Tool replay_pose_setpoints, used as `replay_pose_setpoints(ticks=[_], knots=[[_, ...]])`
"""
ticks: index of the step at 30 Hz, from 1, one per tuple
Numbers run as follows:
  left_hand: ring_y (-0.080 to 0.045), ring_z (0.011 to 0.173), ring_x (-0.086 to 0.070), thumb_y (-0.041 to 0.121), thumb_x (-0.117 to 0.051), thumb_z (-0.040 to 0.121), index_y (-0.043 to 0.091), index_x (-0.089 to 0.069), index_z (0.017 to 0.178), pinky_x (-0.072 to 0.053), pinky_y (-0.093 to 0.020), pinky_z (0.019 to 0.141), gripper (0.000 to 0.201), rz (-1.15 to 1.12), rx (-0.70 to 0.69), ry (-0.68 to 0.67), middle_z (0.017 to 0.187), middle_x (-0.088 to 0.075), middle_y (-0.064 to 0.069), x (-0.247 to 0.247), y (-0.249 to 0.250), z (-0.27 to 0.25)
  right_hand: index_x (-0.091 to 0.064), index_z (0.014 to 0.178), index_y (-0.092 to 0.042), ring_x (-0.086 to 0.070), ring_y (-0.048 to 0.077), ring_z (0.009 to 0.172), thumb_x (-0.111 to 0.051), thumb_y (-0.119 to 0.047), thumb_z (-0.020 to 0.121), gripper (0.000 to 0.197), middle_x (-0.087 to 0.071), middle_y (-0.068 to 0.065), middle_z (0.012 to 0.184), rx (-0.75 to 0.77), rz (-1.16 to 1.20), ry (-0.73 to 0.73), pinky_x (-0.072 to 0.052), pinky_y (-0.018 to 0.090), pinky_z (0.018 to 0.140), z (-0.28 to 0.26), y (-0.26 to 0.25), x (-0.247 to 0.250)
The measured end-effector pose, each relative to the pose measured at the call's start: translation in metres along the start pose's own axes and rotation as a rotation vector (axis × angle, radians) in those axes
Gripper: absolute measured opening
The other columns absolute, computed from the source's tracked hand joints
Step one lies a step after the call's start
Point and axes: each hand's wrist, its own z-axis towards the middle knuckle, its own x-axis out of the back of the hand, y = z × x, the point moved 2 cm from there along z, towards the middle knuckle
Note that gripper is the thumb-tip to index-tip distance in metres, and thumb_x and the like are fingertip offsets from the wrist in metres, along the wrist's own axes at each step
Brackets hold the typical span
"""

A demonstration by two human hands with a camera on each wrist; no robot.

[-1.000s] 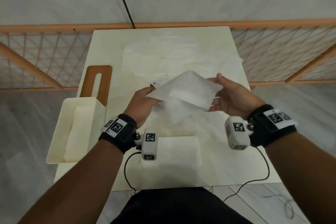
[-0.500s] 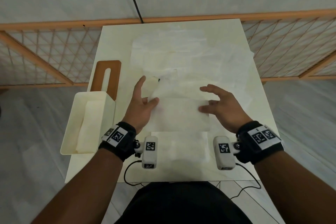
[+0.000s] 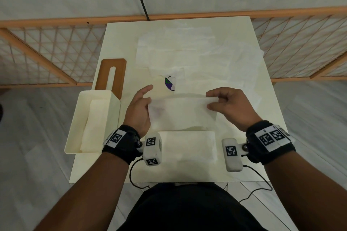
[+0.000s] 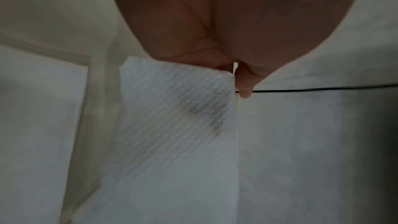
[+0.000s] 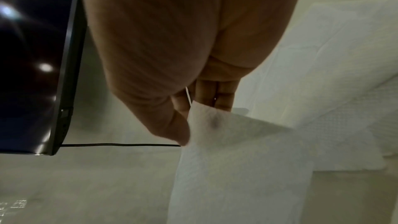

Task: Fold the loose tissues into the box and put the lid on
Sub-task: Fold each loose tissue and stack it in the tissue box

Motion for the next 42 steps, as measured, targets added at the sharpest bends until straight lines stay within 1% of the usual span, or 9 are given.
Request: replay_pose_setpoints(ticks=[6,10,15,17,20,25,29,33,42], knots=[[-0.020,0.085,-0.069,0.012,-0.069,0.091,0.026,-0.072,0.110,-0.055,-0.030,0.074,0.024,0.479,-0.185,-0.095,0.091,-0.075,0.002,-0.002,0.003,-0.010,-0.076,0.096,-0.026,-0.069,0.014,0.081,-0.081,-0.021,0.082,0.015,-0.075,0.000,0.088,0.049,-0.192,0.058,-0.056,0.024,0.074,0.003,0.004,0.002],[-0.038,0.088,-0.066,0.024,-0.076,0.086,0.033,-0.075,0.091,-0.058,-0.049,0.082,0.010,0.729,-0.292,-0.047,0.088,-0.075,-0.007,0.002,0.001,-0.008,-0.078,0.090,-0.021,-0.066,0.013,0.076,-0.078,-0.023,0.085,0.006,-0.073,-0.004,0.082,0.103,-0.305,0.093,-0.051,0.019,0.069,0.002,0.011,0.003],[-0.008,0.108,-0.056,0.023,-0.075,0.086,0.032,-0.072,0.085,-0.046,-0.027,0.092,0.010,0.888,-0.400,-0.062,0.113,-0.059,0.012,0.009,-0.007,-0.014,-0.074,0.078,-0.023,-0.059,0.007,0.067,-0.076,-0.022,0.087,0.009,-0.071,-0.007,0.078,0.084,-0.348,-0.015,-0.045,0.018,0.063,-0.004,0.018,0.003],[-0.005,0.115,-0.052,0.018,-0.075,0.086,0.027,-0.071,0.084,-0.040,-0.026,0.099,0.010,0.911,-0.377,-0.087,0.121,-0.057,0.013,0.015,-0.009,-0.018,-0.075,0.080,-0.020,-0.056,0.008,0.063,-0.075,-0.019,0.087,0.007,-0.069,-0.005,0.071,0.003,-0.286,-0.143,-0.044,0.023,0.062,-0.010,0.018,0.004],[-0.008,0.089,-0.063,0.014,-0.069,0.090,0.021,-0.071,0.083,-0.048,-0.027,0.082,0.010,0.806,-0.254,-0.123,0.094,-0.070,0.009,0.022,-0.012,-0.023,-0.075,0.083,-0.013,-0.051,0.009,0.059,-0.076,-0.015,0.087,0.004,-0.063,-0.003,0.062,-0.088,-0.128,-0.255,-0.041,0.021,0.057,-0.020,0.021,0.006],[-0.022,0.080,-0.069,0.025,-0.071,0.089,0.023,-0.071,0.084,-0.057,-0.039,0.075,0.006,0.903,-0.130,-0.075,0.082,-0.073,0.002,0.038,-0.047,-0.018,-0.074,0.078,-0.019,-0.057,0.005,0.058,-0.076,-0.022,0.086,0.010,-0.067,-0.008,0.066,-0.123,-0.285,-0.148,-0.043,0.019,0.059,-0.019,0.058,-0.008],[-0.016,0.079,-0.064,0.027,-0.070,0.088,0.021,-0.069,0.087,-0.048,-0.023,0.065,0.007,1.117,-0.083,-0.038,0.080,-0.068,0.005,0.044,-0.080,-0.007,-0.071,0.078,-0.020,-0.060,0.007,0.073,-0.073,-0.022,0.086,0.009,-0.067,-0.008,0.073,-0.145,-0.520,-0.112,-0.040,0.020,0.070,-0.012,0.090,-0.029],[-0.012,0.076,-0.059,0.025,-0.071,0.087,0.019,-0.067,0.087,-0.038,-0.014,0.061,0.007,1.159,-0.075,0.014,0.081,-0.065,0.002,0.042,-0.094,0.002,-0.067,0.078,-0.021,-0.056,0.011,0.072,-0.071,-0.018,0.087,0.010,-0.060,-0.009,0.070,-0.161,-0.567,-0.063,-0.037,0.015,0.060,-0.007,0.106,-0.034],[-0.014,0.078,-0.062,0.024,-0.075,0.084,0.018,-0.065,0.093,-0.051,-0.026,0.076,0.014,1.167,-0.046,0.047,0.083,-0.064,0.005,0.041,-0.098,0.008,-0.068,0.090,-0.016,-0.061,0.019,0.083,-0.073,-0.021,0.086,0.008,-0.067,0.001,0.087,-0.118,-0.588,-0.017,-0.044,0.025,0.072,0.000,0.116,-0.037]])
